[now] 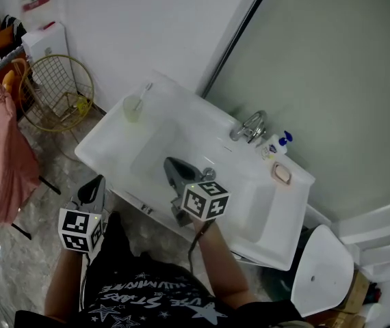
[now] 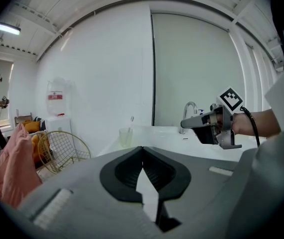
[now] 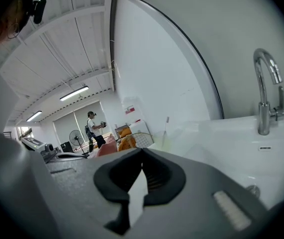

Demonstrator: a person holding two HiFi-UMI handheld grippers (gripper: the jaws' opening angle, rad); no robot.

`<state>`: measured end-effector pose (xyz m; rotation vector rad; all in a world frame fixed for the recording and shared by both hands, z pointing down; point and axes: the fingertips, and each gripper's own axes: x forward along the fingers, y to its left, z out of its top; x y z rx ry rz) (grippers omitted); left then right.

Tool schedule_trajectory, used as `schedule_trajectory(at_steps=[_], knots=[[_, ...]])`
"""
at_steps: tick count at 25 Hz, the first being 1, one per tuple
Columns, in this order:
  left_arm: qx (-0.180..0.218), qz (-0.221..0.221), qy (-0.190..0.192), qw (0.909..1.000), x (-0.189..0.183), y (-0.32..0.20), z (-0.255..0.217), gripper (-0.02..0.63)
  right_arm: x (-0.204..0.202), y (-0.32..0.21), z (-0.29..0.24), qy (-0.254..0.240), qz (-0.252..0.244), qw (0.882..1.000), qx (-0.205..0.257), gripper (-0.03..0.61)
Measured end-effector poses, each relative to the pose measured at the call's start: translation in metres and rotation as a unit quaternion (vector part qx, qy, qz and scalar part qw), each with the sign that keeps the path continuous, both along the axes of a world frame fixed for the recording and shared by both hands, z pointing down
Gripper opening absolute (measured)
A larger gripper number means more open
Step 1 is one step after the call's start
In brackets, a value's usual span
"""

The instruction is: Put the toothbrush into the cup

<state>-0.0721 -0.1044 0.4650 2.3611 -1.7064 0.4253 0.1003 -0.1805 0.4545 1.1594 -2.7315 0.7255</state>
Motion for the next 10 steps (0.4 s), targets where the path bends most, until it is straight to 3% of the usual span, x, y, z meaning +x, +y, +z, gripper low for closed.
schedule_trajectory(at_steps=[10], knots=[[-0.019,-0.012,-0.015,0.9996,0.014,0.054,0.01,0.008,0.015,0.048,0.004,-0.003,-0.013,1.0,-0.005,0.003]])
